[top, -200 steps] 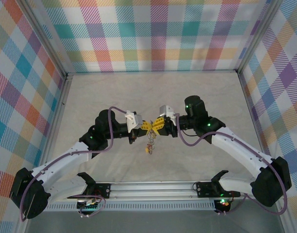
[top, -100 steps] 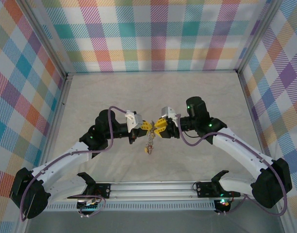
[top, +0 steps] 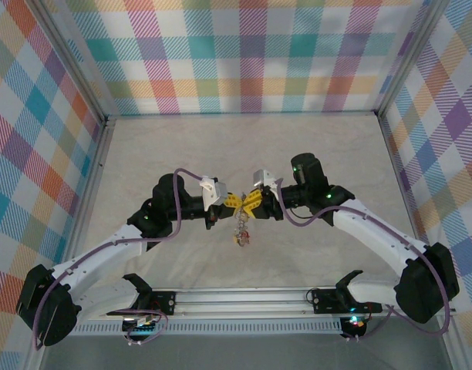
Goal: Put the keys on the keyring
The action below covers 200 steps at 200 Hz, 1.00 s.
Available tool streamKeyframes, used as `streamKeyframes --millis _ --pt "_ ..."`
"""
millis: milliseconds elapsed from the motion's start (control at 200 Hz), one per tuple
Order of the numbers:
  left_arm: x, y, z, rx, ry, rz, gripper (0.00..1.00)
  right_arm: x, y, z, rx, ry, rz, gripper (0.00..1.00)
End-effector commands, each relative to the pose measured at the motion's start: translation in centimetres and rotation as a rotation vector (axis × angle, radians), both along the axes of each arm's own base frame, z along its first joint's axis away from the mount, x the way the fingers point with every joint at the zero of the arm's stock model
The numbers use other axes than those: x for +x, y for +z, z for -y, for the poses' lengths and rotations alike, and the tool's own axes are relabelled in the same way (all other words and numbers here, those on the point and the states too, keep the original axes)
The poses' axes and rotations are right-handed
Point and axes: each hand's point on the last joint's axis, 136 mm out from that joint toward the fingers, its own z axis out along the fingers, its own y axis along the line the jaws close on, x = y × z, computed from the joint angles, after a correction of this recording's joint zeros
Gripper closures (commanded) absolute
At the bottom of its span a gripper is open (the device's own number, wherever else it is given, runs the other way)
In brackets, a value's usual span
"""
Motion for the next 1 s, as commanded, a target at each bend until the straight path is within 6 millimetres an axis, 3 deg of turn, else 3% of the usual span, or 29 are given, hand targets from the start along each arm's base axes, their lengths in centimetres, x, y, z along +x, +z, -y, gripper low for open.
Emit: streamKeyframes --millis 0,215,330,470,565,640,835,995 --pt "-0.6 2.4 0.7 -0.055 -0.043 0.064 1.0 -0.4 1.8 -0.2 0.056 0.042 0.02 0.86" --pt "-0.4 2.4 0.6 -0.058 -0.028 0.068 1.0 -0.6 1.6 0.0 0.046 0.05 0.015 1.0" --pt "0.1 2.2 0.3 -0.032 0.011 0.056 1.0 -0.5 1.7 0.0 0.046 0.038 0.019 1.0" --pt "0.7 -0.9 -1.3 0.151 0.083 0.006 0.95 0.2 1.8 0.2 -0.012 -0.018 0.051 1.0" --pt "2.2 -2.6 -2.8 0.242 0.183 -0.077 0.84 0.4 1.1 0.5 -0.084 -0.047 0.068 1.0" --pt "2.1 -3.6 -2.9 0.28 0.16 -0.144 0.8 0.5 0.5 0.7 -0.15 -0.063 0.093 1.0" --pt "1.3 -2.4 -1.2 0.248 0.031 -0.198 0.75 0.8 -0.2 0.3 -0.222 -0.079 0.138 1.0" --pt "0.4 -2.3 -1.0 0.252 -0.024 -0.212 0.75 1.2 -0.5 0.4 -0.269 -0.089 0.17 1.0"
